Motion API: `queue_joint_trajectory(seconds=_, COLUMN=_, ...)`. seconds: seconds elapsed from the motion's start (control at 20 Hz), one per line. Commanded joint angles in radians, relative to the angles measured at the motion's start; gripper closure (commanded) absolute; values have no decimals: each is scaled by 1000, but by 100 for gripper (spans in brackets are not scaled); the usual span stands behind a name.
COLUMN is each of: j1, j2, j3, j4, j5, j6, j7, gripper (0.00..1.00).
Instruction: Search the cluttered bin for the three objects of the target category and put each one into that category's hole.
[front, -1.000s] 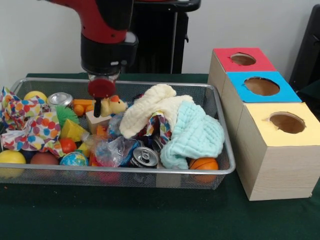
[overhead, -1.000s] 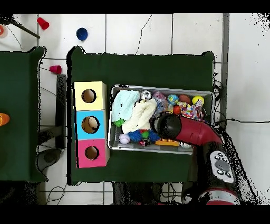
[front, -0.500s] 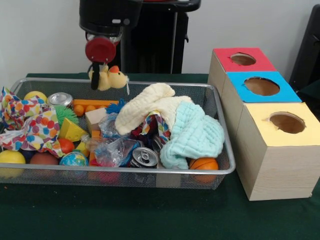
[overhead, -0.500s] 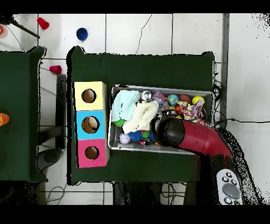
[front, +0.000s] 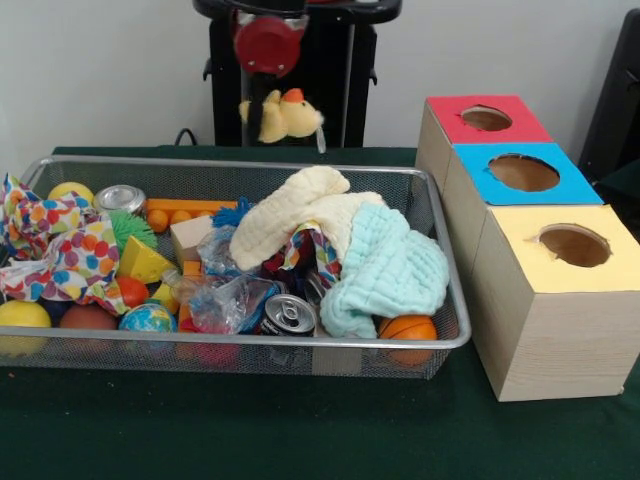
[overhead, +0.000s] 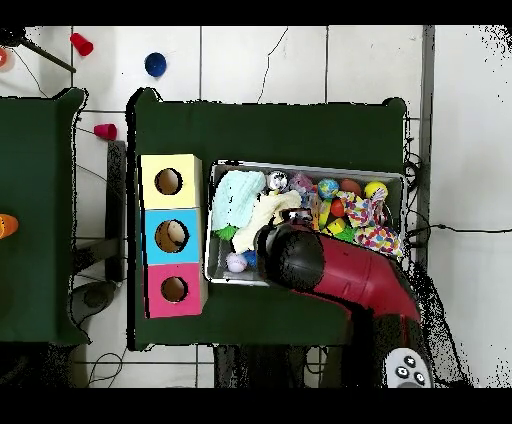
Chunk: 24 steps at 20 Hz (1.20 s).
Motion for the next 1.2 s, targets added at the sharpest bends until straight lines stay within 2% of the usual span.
queue_joint_trajectory(seconds=0.05, j1=64, j2=-10, j3=67, j4=157, j5=99, j6=-6, j7=148, gripper=100)
queue_joint_trajectory(seconds=0.35, j1=155, j2=21, j3=47, j4=204, j5=167, j6=-66, j7=194, gripper=100)
queue_joint_trajectory(seconds=0.6, j1=285, j2=64, j3=-13, j4=215, j5=227, j6=-79, j7=277, gripper=100)
queue_joint_trajectory(seconds=0.9, j1=423, j2=99, j3=-45, j4=258, j5=361, j6=-108, j7=362, gripper=100)
queue_joint_trajectory(seconds=1.2, j1=548, j2=113, j3=-93, j4=296, j5=468, j6=-132, j7=390, gripper=100)
